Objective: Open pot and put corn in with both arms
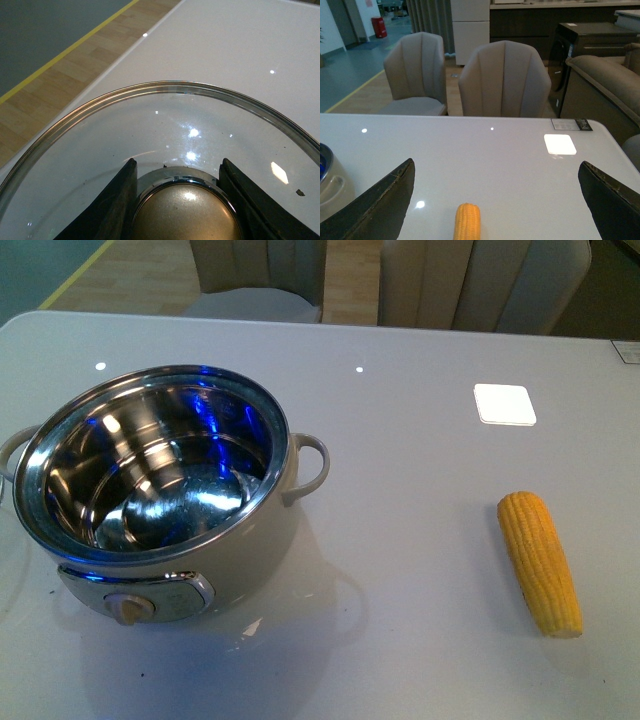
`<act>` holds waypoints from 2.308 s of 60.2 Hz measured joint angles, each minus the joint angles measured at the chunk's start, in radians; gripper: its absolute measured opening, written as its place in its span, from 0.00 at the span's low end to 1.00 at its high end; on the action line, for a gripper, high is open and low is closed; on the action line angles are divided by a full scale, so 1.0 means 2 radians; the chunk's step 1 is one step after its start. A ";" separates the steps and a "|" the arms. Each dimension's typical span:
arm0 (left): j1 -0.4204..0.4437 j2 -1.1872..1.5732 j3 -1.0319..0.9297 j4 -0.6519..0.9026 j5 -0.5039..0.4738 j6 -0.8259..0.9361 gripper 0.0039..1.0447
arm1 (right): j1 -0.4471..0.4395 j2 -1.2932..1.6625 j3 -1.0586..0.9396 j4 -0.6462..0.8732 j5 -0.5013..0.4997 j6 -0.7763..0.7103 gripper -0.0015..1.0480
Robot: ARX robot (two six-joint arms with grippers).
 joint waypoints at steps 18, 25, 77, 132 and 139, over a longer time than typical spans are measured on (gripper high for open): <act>-0.009 0.063 0.043 0.016 0.004 0.002 0.41 | 0.000 0.000 0.000 0.000 0.000 0.000 0.92; -0.010 0.075 0.047 0.026 0.005 0.004 0.41 | 0.000 0.000 0.000 0.000 0.000 0.000 0.92; -0.006 0.086 0.056 0.024 0.011 0.021 0.81 | 0.000 0.000 0.000 0.000 0.000 0.000 0.92; -0.084 -0.667 -0.235 -0.264 0.093 -0.044 0.66 | 0.000 0.000 0.000 0.000 0.000 0.000 0.92; -0.123 -0.756 -0.280 -0.294 0.061 -0.037 0.44 | 0.000 0.000 0.000 0.000 0.000 0.000 0.92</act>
